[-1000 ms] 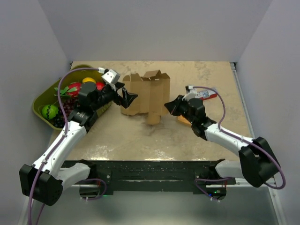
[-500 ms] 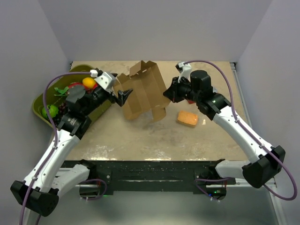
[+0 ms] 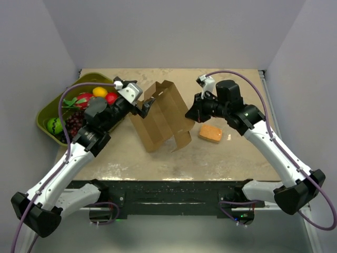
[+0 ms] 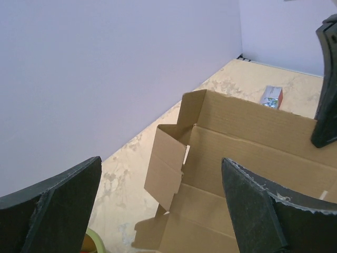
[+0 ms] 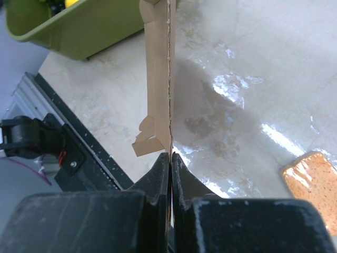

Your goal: Fold the paper box

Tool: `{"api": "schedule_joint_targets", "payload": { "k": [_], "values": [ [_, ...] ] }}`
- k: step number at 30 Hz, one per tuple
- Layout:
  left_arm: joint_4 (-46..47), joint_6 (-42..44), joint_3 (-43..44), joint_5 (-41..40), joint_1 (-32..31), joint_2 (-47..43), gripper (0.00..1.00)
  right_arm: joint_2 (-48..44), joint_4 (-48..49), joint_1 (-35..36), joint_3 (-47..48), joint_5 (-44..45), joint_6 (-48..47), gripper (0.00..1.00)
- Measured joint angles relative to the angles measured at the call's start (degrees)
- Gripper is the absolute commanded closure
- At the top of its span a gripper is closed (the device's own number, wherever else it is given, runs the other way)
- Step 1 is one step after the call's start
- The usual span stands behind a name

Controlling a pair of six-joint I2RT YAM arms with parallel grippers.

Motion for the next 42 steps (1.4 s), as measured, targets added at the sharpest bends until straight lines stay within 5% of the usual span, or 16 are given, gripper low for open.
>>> {"api": "schedule_joint_targets", "payload": {
  "k": [13,28,37,42],
  "values": [
    [0.26,1.51,0.00,-0.70,-0.76,7.61,0.02,-2.99,-2.29,0.02,0.26,-4.09,-1.03,1.00],
    [0.24,3.34,-1.92,0.76,-0.76,8.55,0.53,-4.98,-3.82,0.00,0.22,-6.58,-4.07,1.00],
    [0.28,2.86,-3.65,1.77,-0.81,7.13,0.60,-6.05,-6.12,0.02,-0.07,-5.25,-5.99,1.00],
    [0.22,2.75,-4.70,2.01,-0.81,6.01,0.57,-6.05,-6.27,0.02,-0.46,-4.92,-6.91,1.00]
  ]
}}
